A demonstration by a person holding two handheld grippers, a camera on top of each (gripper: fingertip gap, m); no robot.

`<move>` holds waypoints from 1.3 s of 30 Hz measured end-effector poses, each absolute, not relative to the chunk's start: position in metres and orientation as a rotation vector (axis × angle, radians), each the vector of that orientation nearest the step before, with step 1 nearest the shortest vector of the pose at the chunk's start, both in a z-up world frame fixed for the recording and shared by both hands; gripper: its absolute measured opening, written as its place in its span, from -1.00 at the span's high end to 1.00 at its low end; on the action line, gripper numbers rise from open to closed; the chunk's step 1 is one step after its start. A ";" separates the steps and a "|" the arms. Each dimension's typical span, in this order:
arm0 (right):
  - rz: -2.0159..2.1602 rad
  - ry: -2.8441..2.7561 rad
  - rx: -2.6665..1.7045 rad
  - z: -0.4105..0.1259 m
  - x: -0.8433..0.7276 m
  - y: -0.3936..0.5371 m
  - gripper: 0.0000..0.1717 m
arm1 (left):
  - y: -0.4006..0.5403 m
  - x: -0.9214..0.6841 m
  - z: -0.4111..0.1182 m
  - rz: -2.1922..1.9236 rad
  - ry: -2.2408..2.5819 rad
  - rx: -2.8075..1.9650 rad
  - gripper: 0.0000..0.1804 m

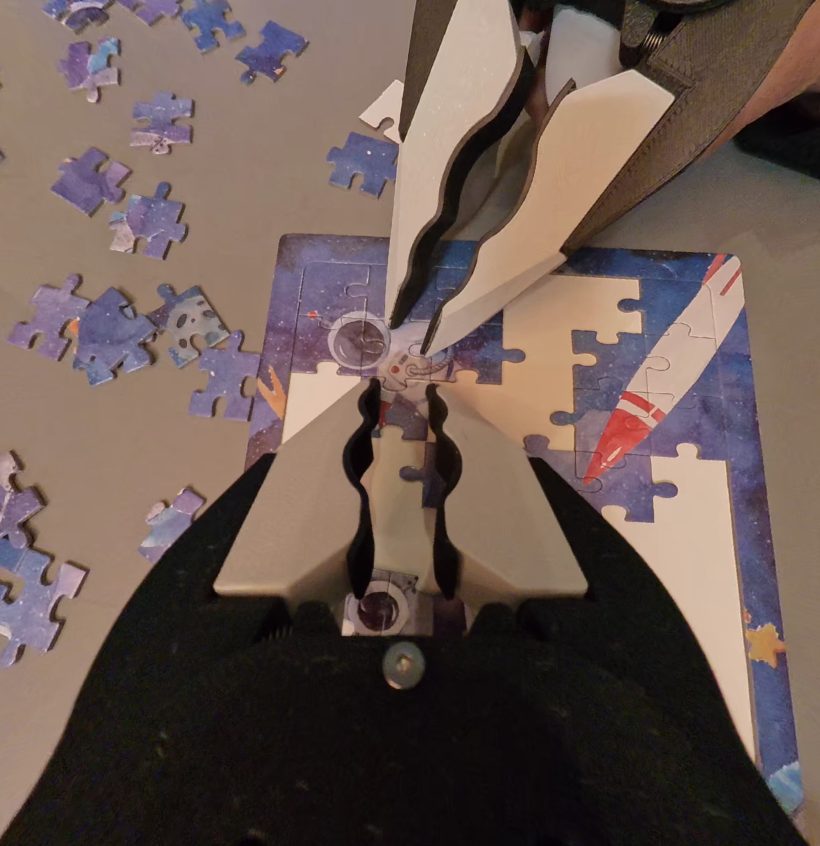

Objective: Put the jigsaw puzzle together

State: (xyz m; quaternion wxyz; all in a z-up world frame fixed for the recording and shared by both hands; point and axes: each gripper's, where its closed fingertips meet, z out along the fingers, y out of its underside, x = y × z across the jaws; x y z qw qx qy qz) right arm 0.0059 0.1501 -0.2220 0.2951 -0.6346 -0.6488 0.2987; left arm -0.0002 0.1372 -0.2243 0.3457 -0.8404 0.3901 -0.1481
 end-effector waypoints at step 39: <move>1.049 -1.176 -1.461 -0.126 0.028 0.190 0.83 | 0.143 -0.059 -0.186 -0.341 0.783 -2.130 0.72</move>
